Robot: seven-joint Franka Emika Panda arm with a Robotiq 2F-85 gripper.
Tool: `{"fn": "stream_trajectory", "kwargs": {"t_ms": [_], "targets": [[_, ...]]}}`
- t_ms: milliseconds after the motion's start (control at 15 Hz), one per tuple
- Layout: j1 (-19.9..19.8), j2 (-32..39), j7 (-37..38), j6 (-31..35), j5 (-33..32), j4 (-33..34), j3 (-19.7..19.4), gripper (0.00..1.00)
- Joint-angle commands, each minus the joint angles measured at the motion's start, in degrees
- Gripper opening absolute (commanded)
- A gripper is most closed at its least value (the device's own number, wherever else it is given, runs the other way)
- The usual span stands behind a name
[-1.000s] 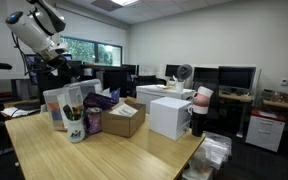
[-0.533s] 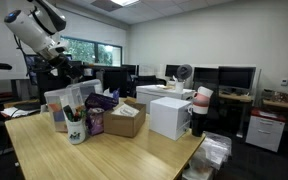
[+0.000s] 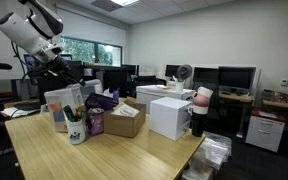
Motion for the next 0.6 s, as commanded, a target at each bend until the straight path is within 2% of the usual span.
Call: {"fn": "stream_trajectory", "kwargs": {"t_ms": [0, 200, 400, 533], "targets": [[-9.26, -5.51, -4.46, -0.09, 0.79, -3.07, 8.93, 0.63], [-12.90, -6.71, -7.31, 0.00, 2.44, -2.26, 12.99, 0.48], [-13.69, -6.39, -9.66, 0.01, 4.17, -1.19, 13.80, 0.31], [-13.19, -5.10, -11.77, 0.01, 5.72, -0.62, 12.82, 0.23]]}}
